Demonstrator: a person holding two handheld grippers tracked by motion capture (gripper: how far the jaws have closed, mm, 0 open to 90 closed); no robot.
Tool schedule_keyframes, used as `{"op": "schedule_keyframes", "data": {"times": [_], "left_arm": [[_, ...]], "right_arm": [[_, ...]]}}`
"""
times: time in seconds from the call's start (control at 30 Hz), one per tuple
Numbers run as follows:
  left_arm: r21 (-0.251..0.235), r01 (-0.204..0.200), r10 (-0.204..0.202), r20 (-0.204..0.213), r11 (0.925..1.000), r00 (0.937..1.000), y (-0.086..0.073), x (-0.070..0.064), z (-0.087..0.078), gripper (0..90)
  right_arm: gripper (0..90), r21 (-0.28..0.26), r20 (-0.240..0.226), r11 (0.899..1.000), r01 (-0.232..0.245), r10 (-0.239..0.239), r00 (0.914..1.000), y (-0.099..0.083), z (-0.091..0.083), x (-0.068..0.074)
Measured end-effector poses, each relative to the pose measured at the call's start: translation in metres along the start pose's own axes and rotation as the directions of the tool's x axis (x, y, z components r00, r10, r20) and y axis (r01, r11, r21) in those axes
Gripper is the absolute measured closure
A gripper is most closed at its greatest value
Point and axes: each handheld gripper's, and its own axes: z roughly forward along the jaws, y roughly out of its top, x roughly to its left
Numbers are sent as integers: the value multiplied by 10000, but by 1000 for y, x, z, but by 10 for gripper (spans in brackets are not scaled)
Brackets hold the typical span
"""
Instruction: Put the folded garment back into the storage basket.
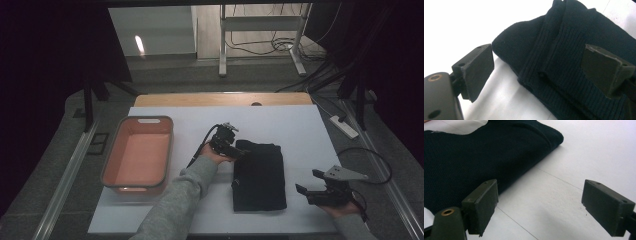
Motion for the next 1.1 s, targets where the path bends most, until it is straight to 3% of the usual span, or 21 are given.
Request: {"op": "schedule_keyframes", "data": {"times": [0.53,1.1], "left_arm": [[600,-131,110,355,9981,9993,1,12,23,69],[633,-22,-31,842,9980,9964,-1,17,31,76]], "right_arm": [[147,49,-14,10000,-33,33,10000,-1,0,-1],[147,69,-39,10000,-37,37,10000,-1,1,-1]]}}
